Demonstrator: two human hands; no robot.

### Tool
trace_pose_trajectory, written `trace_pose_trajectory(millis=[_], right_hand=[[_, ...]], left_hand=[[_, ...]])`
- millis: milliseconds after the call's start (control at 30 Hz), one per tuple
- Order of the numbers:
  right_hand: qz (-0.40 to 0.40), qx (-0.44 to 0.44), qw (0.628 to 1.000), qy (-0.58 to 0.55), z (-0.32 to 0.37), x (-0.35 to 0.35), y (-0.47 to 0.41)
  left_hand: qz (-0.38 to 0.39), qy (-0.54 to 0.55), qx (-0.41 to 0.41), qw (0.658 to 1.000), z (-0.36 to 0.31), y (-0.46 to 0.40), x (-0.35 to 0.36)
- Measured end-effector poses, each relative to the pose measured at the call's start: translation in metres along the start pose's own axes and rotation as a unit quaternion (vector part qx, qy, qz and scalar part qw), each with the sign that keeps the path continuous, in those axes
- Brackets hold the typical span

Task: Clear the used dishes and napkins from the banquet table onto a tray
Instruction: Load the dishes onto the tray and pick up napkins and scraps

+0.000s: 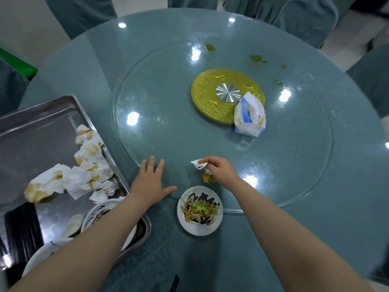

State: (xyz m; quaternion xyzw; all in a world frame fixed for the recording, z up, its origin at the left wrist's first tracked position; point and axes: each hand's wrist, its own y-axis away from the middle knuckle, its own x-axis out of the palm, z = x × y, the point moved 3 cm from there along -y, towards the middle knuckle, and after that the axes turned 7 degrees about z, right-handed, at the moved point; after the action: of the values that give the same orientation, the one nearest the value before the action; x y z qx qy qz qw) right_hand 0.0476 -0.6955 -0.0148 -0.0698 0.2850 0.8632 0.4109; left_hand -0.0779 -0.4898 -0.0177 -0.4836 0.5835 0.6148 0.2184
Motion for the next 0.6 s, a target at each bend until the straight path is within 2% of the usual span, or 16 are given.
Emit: trace_pose_trajectory(millis=[233, 600], right_hand=[[-0.040, 0.008, 0.999, -0.013, -0.008, 0.012, 0.031], [-0.048, 0.024, 0.999, -0.008, -0.021, 0.035, 0.072]], left_hand=[[0.016, 0.038, -0.003, 0.999, -0.001, 0.001, 0.000], [0.021, 0.016, 0.003, 1.000, 0.002, 0.000, -0.001]])
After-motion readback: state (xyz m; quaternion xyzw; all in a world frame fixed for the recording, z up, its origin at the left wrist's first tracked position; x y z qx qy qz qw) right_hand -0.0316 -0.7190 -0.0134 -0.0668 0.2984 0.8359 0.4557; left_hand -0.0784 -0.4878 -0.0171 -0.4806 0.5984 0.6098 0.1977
